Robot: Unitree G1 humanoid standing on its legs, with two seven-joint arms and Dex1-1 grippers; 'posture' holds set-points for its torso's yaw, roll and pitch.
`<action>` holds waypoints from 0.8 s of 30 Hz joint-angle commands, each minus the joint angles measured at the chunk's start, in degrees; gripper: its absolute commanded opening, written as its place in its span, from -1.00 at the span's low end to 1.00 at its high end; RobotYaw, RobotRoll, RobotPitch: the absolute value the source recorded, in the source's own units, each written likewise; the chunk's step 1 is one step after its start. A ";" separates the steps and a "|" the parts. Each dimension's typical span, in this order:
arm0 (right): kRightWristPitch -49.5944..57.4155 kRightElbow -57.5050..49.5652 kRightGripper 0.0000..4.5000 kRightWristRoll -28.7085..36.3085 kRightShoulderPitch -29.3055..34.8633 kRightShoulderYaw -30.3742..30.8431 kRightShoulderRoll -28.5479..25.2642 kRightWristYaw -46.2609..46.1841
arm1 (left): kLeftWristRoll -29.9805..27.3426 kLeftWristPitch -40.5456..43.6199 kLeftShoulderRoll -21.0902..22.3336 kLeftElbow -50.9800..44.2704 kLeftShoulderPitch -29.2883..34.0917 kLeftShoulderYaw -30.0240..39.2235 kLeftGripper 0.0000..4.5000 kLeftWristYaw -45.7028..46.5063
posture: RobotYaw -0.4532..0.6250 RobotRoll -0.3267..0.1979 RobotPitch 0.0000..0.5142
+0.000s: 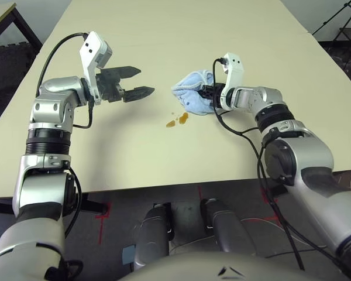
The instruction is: Wipe the water off the table with a rag.
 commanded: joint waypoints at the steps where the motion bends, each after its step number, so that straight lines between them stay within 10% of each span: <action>1: -2.52 3.16 -1.00 -1.76 1.25 -0.32 -3.39 -4.51 | -0.33 0.54 0.73 -1.21 0.88 0.49 1.00 -0.37 | -0.48 0.25 -0.39; 10: 1.44 3.59 -1.00 -2.55 1.41 1.11 -9.78 -1.94 | -0.11 0.06 0.16 -0.53 0.77 0.51 1.00 -0.12 | -0.51 0.25 -0.38; 24: 20.51 -14.92 -1.00 0.93 7.30 1.27 2.43 -3.12 | 0.21 -0.70 -0.53 0.96 0.12 0.48 1.00 0.04 | -0.53 0.25 -0.36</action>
